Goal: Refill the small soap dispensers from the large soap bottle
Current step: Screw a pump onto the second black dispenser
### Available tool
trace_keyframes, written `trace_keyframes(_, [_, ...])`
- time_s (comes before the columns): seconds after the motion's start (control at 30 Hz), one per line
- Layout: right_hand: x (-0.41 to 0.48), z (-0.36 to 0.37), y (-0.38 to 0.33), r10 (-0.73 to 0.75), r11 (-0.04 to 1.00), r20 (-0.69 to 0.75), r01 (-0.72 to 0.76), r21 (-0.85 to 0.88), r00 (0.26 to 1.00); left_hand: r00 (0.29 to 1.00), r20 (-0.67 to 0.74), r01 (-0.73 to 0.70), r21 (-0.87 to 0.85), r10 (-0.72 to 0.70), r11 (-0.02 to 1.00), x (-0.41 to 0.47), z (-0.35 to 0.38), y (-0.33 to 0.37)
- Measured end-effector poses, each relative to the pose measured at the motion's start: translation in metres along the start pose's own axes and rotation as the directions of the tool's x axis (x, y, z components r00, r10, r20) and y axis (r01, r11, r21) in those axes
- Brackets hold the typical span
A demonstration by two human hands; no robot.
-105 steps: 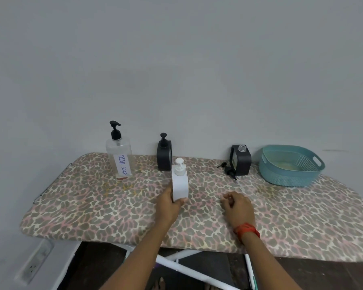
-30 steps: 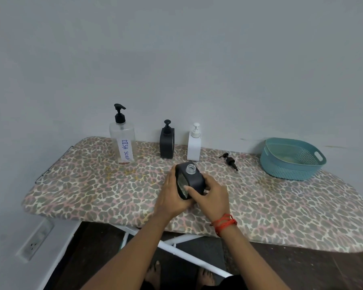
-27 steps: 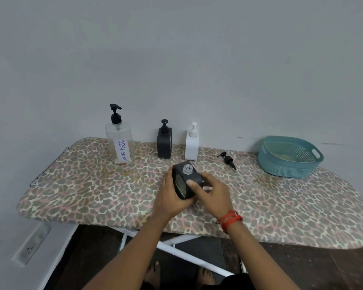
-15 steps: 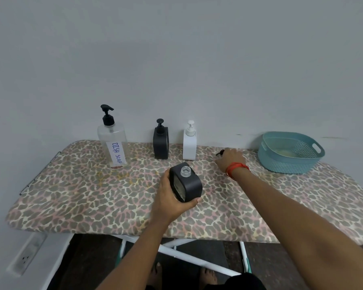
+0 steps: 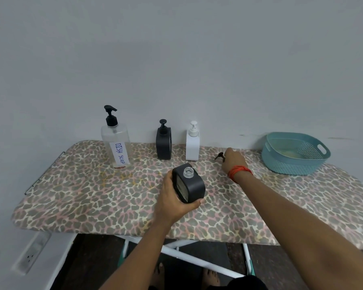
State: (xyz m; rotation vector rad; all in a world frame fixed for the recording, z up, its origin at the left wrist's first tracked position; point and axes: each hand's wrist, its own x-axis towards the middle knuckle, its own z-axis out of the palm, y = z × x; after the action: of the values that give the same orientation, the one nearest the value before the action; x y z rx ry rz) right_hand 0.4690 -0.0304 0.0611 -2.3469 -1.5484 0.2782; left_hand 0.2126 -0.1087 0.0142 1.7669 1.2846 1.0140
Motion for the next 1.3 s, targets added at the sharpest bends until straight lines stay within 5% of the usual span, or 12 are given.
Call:
trace_keyframes(0.17, [-0.027,-0.029,-0.026,-0.176,0.909,-0.219,0.244,0.339,0.960,1.000,0.008,0.005,-0.014,-0.005,1.000,-0.001,0.000,0.001])
trace_keyframes(0.3, [-0.065,-0.061,-0.054,-0.216,0.644,-0.299,0.366,0.672,0.929,1.000,0.002,-0.001,0.001,0.001,1.000,-0.002,-0.001,0.004])
trace_keyframes(0.5, [-0.104,-0.084,-0.083,-0.338,0.520,-0.345,0.479,0.707,0.876,1.000,-0.002,-0.004,0.010,0.004,1.000,-0.003,-0.002,0.008])
trace_keyframes(0.83, [-0.108,-0.055,-0.082,-0.395,0.526,-0.274,0.460,0.715,0.877,1.000,-0.008,-0.009,0.017,0.009,1.000,-0.001,-0.001,0.004])
trace_keyframes(1.07, [-0.114,-0.010,-0.064,-0.410,0.690,-0.251,0.479,0.543,0.877,1.000,0.004,0.002,0.020,-0.002,1.000,-0.001,-0.001,0.003])
trace_keyframes(1.3, [-0.121,0.000,-0.074,-0.321,0.647,-0.272,0.420,0.636,0.907,1.000,-0.024,0.014,0.010,-0.014,1.000,0.000,0.000,0.003])
